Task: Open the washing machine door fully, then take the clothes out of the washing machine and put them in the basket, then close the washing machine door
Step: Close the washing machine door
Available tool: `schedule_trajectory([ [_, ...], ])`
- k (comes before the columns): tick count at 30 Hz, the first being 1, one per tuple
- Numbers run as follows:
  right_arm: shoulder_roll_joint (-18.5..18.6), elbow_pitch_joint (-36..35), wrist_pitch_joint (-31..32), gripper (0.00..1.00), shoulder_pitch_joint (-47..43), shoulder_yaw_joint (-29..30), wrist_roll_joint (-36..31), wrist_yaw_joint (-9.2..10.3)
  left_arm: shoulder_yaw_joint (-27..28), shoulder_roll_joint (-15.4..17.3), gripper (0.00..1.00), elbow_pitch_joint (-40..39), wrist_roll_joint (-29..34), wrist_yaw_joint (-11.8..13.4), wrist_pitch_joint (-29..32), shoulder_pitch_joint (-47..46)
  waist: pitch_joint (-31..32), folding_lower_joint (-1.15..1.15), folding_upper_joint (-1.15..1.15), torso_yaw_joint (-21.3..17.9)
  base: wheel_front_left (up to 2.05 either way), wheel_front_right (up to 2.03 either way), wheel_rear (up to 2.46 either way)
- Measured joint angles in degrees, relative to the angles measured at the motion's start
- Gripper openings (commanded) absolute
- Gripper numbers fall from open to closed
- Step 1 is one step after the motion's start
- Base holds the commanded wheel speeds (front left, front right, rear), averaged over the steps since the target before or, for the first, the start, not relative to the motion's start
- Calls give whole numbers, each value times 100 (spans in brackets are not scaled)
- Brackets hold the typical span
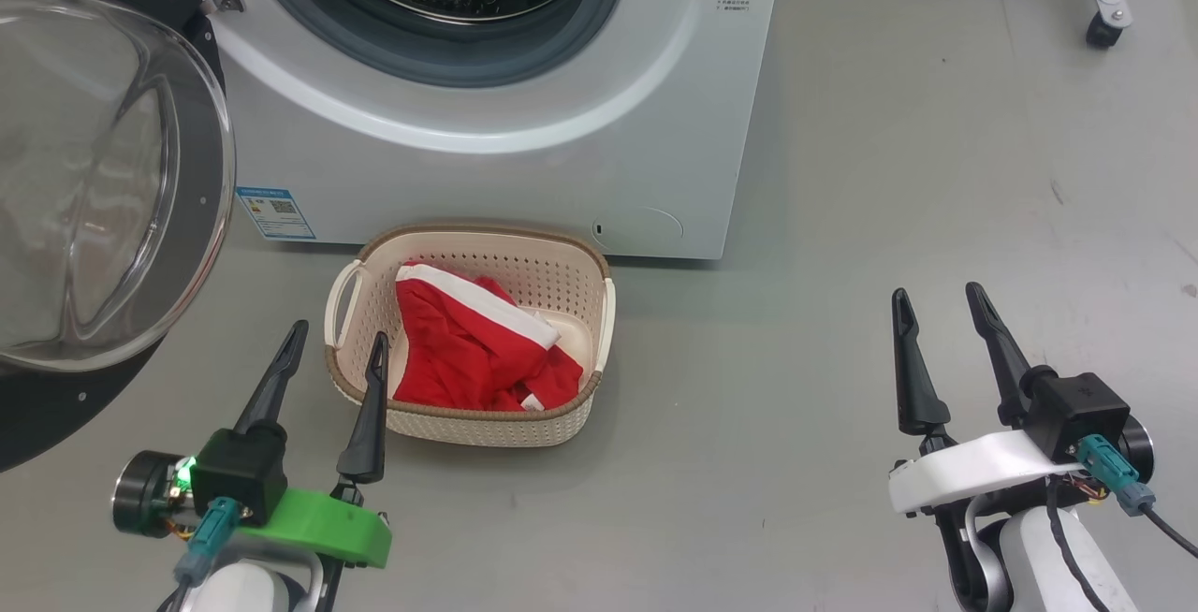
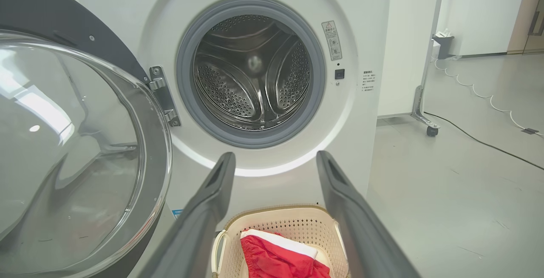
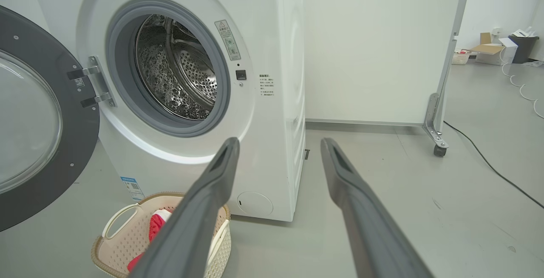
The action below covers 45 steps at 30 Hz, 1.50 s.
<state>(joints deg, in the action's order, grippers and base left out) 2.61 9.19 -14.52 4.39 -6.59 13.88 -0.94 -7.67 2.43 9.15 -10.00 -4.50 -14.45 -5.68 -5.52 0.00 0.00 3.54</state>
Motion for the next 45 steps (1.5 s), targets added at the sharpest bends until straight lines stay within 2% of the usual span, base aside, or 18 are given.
schedule_trajectory([
  [8,0,-52,0,100,-24,24,2,1,-152,-1,100,-30,-9,0,1,2,-14,0,0,65,0,0,0],
  [17,0,-83,0,100,-26,14,1,-19,-227,-2,100,-38,-125,21,1,0,-106,0,0,394,0,0,0],
  [45,14,26,0,100,-26,-76,-42,-202,-291,-3,100,-11,-218,237,1,-10,-70,0,0,2291,0,0,0],
])
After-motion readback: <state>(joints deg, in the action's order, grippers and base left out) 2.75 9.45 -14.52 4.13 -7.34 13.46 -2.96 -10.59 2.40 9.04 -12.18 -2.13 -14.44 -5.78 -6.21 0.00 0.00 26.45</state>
